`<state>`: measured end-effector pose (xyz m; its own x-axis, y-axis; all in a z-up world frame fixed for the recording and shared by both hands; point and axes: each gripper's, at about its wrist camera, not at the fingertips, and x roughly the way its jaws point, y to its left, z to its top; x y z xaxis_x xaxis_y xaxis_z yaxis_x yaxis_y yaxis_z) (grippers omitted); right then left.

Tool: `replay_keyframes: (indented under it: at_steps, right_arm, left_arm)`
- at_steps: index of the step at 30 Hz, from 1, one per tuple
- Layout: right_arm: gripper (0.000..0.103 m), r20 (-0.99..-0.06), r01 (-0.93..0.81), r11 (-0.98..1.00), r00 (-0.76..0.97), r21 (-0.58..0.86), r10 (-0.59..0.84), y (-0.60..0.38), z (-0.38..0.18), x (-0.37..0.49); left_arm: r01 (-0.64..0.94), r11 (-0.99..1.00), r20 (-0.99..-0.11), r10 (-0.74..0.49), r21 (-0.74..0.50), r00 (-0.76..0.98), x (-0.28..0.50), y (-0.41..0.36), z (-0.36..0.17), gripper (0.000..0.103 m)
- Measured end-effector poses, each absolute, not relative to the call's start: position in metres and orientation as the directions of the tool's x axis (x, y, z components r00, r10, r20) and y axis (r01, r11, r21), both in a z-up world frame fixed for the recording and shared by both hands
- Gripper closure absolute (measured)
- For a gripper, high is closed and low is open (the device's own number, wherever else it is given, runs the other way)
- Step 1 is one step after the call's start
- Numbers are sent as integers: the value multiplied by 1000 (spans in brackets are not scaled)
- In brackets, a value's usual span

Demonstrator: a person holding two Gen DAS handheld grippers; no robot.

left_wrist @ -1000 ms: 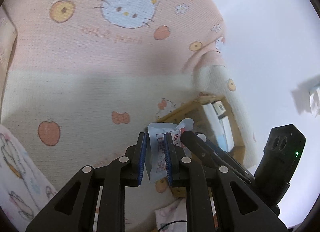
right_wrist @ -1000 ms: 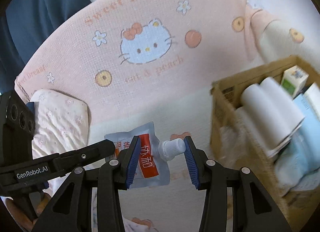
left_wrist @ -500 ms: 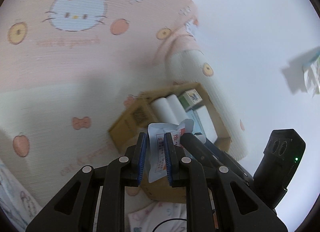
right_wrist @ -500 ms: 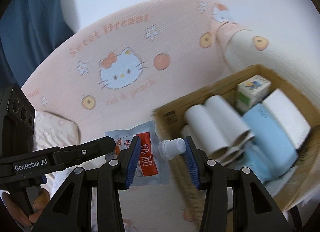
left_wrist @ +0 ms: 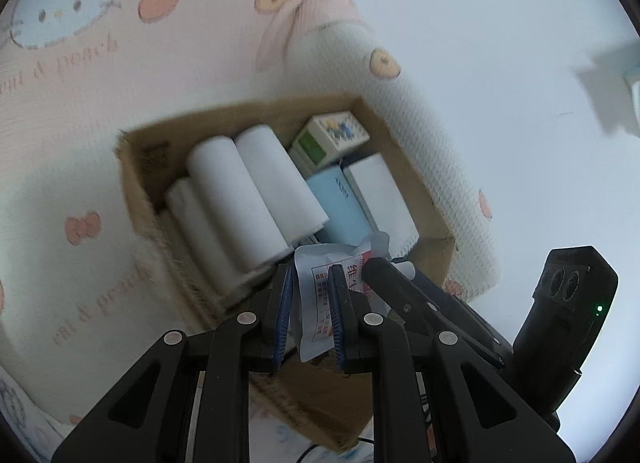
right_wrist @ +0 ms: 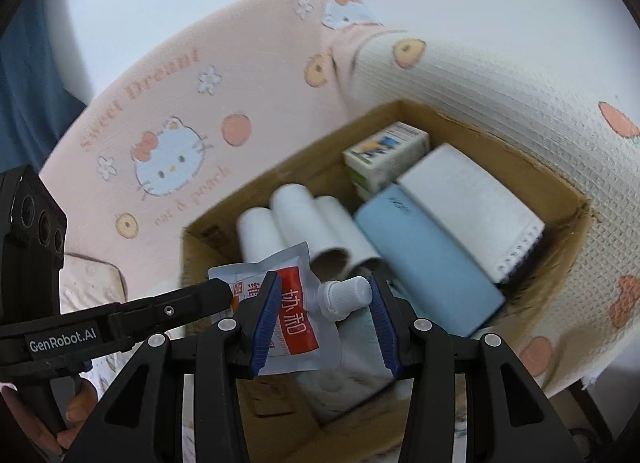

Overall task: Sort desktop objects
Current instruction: 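Carry the sauce pouch in the left gripper over the cardboard box, then lower the sauce pouch into the box and open the left gripper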

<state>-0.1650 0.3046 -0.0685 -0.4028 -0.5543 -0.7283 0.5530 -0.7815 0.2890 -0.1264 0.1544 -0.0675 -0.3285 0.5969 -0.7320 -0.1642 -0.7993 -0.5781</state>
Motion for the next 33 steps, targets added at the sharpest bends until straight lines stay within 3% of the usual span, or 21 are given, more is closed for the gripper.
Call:
replay_keyframes:
  at_steps: [7, 16, 26, 33]
  right_arm:
    - [60, -799, 520, -817, -366, 249, -476, 321, -75, -195]
    - [61, -872, 609, -771, -257, 188, -416, 312, -89, -224]
    - [61, -927, 689, -720, -211, 84, -311, 301, -105, -233]
    - [61, -924, 716, -685, -160, 133, -346, 304, -100, -233]
  left_arm:
    - [-24, -766, -742, 630, -643, -231, -141, 181, -92, 84]
    - [160, -799, -811, 547, -580, -207, -143, 196, -116, 84]
    - [227, -863, -892, 431, -452, -135, -153, 207, -130, 85]
    - [184, -899, -916, 382, -399, -120, -153, 210, -122, 85]
